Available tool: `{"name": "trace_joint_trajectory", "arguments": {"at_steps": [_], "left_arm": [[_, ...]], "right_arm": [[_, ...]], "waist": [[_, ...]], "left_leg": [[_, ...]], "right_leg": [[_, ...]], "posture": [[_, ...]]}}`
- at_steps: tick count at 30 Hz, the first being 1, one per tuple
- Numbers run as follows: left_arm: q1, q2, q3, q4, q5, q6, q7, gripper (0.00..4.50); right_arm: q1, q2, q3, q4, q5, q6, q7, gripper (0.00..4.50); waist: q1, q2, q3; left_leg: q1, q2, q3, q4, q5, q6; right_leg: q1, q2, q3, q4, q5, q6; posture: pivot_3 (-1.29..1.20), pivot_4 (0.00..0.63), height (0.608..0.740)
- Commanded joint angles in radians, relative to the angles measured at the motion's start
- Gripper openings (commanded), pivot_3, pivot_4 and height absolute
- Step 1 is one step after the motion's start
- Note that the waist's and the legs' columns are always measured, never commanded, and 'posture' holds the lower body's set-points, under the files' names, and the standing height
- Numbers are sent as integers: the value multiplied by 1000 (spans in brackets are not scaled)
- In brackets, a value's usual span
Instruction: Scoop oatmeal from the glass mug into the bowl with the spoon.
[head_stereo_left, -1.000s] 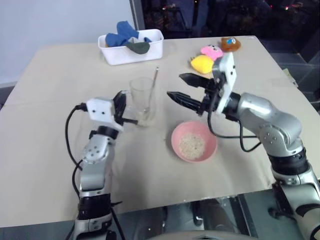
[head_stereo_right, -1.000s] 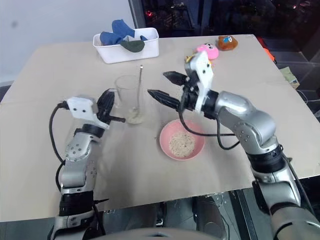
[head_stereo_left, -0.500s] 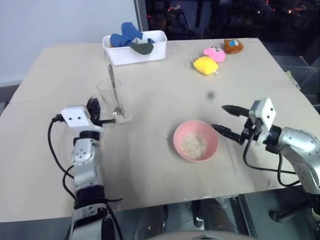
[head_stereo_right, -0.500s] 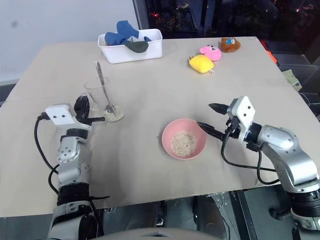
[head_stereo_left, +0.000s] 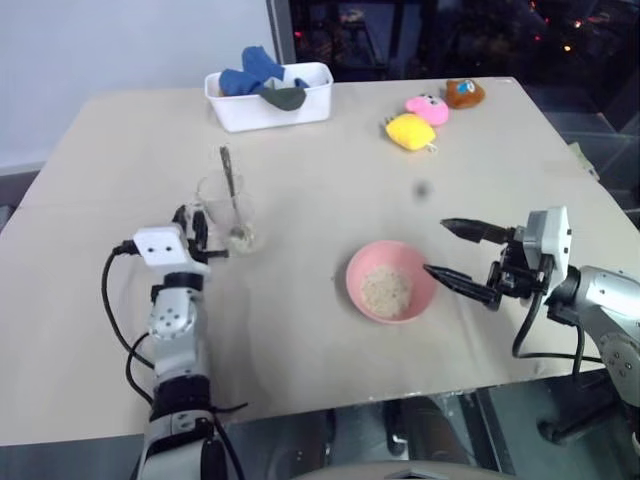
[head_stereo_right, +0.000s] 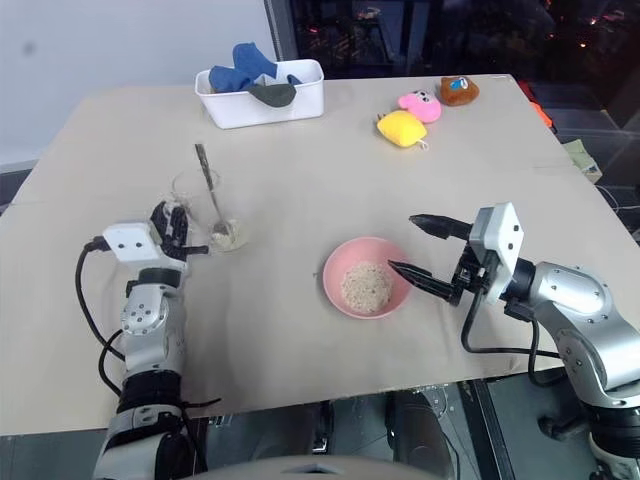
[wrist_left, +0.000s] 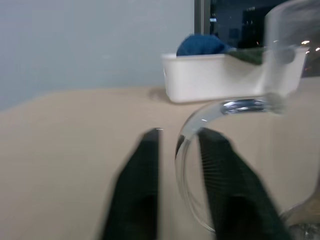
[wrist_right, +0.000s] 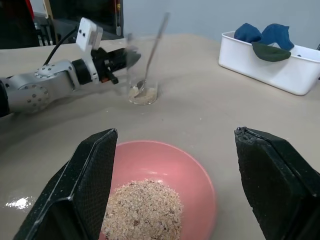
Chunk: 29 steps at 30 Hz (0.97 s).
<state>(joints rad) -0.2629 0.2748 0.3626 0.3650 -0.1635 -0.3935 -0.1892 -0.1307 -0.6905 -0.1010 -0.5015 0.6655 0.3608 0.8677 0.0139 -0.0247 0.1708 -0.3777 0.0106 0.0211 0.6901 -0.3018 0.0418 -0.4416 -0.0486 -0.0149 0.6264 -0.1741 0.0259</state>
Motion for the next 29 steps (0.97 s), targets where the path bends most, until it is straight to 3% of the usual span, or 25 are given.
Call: {"name": "trace_joint_trajectory", "arguments": {"at_steps": [1, 4, 9, 10, 11, 16, 22, 29], "left_arm": [[46, -10, -1, -81, -39, 35, 0, 2863], [112, -19, -5, -195, -72, 99, -2, 4307], [292, -3, -32, -456, -145, 276, -49, 4307], [338, 15, -37, -510, -167, 329, -73, 4344], [383, 32, -36, -566, -207, 384, -99, 4344], [601, 176, 16, -829, -481, 583, -311, 4344], [715, 344, 174, -950, -657, 712, -427, 4344], [748, 373, 226, -970, -673, 744, -473, 4344]], "right_arm": [[-9, -6, -32, -19, 4, -10, 6, 3765], [-6, -20, -23, -4, -25, -3, 1, 3765], [-22, -28, -11, 60, -107, 3, -37, 3765], [-18, -34, -15, 70, -109, -2, -22, 4283], [-13, -42, -20, 80, -120, -17, -7, 4450], [5, -73, -76, 163, -173, -78, 10, 4450], [59, -103, -113, 288, -287, -170, -4, 4450], [108, -89, -139, 298, -307, -184, -28, 4450]], "waist": [[0, 0, 0], [-1, 0, 0], [-1, 0, 0], [-1, 0, 0], [-2, 0, 0], [-1, 0, 0], [0, 0, 0], [-5, 1, 0]], "left_leg": [[0, 0, 0, 0, 0, 0], [0, 0, 0, 0, 0, 0], [0, 0, 0, 0, 0, 0], [0, 1, 0, 0, 0, 0], [0, 1, 0, 0, 0, 0], [0, 2, 1, 0, 0, 0], [0, 1, 1, 0, 0, 0], [0, 1, 3, 0, 0, 0]], "right_leg": [[0, 0, 0, 0, 0, 0], [0, 0, 0, 0, 0, 0], [0, -1, 0, 0, 0, 0], [0, -1, 0, 0, 0, 0], [0, -1, 0, 0, 0, 0], [-1, 1, 1, 0, -1, 0], [-1, 1, 1, 0, -5, -1], [-1, 2, 3, 0, -6, 0]], "posture": [[0, 150, 740], [0, 150, 740], [0, 150, 740], [0, 150, 740], [0, 150, 740], [0, 150, 740], [0, 150, 740], [0, 150, 740]]}}
